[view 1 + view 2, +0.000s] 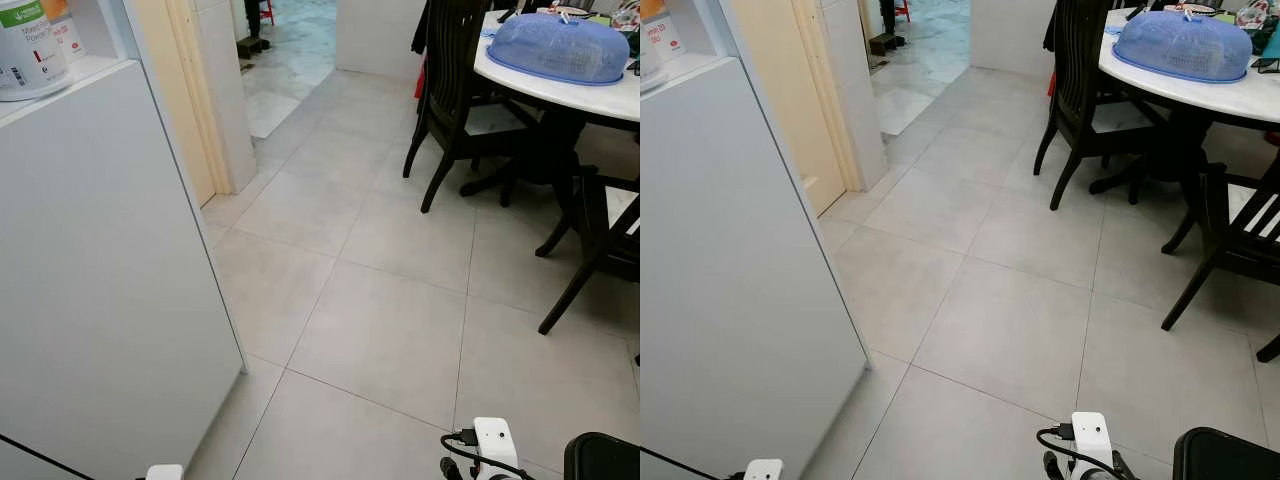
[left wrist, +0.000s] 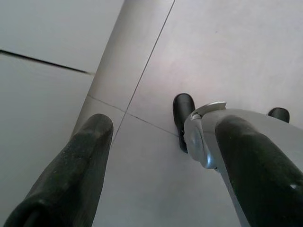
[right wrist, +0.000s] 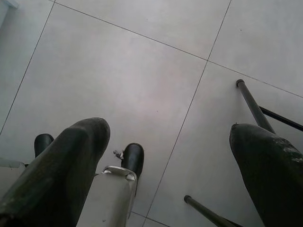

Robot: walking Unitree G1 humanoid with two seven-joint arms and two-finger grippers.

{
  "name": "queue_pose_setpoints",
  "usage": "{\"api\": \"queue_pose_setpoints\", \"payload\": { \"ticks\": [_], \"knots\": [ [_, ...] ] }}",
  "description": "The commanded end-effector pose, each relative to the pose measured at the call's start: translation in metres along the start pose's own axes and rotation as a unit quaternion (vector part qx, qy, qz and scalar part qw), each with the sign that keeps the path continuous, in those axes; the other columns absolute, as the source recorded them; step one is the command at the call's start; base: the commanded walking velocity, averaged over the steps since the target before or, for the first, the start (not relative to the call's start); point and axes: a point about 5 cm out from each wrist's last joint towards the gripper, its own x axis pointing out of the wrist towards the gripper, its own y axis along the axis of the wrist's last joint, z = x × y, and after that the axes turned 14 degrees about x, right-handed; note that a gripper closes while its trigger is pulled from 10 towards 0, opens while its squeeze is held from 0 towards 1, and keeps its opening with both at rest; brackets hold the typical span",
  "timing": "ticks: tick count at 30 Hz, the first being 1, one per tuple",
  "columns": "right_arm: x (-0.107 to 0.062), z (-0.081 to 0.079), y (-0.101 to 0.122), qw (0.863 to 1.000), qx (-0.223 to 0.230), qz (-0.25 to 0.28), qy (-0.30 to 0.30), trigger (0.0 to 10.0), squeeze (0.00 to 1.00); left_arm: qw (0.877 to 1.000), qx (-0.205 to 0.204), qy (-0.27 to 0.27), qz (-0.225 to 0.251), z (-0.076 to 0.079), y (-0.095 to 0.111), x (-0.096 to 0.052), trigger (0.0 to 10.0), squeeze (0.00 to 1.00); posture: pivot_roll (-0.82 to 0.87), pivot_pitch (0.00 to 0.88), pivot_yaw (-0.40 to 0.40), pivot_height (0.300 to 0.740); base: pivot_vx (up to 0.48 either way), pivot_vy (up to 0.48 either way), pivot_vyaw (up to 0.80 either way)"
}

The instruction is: Restocking fridge

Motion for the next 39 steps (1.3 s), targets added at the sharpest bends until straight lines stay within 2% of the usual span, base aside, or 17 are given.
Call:
{"api": "queue_pose_setpoints", "payload": {
  "ticks": [1, 11, 39],
  "knots": [
    [0.0, 0.0003, -0.0006, 1.0, 0.006, -0.005, -0.002, 10.0, 0.0, 1.0, 0.006, -0.002, 0.004, 0.0021, 0.0011, 0.0002, 10.0, 0.0, -0.01, 0.0, -0.01, 0.74, 0.0, 0.0, 0.0],
    [0.0001, -0.0003, 0.0021, 1.0, -0.004, 0.007, -0.001, 10.0, 0.0, 1.0, 0.008, -0.001, 0.002, 0.0023, 0.001, 0.0004, 10.0, 0.0, 0.0, 0.0, -0.01, 0.74, 0.0, 0.0, 0.16],
    [-0.0001, -0.0007, -0.0007, 1.0, -0.018, -0.005, 0.009, 10.0, 0.0, 1.0, 0.007, -0.003, -0.005, 0.0033, -0.002, 0.0, 10.0, 0.0, 0.0, 0.0, -0.01, 0.74, 0.0, 0.0, 0.8]
  ]
}}
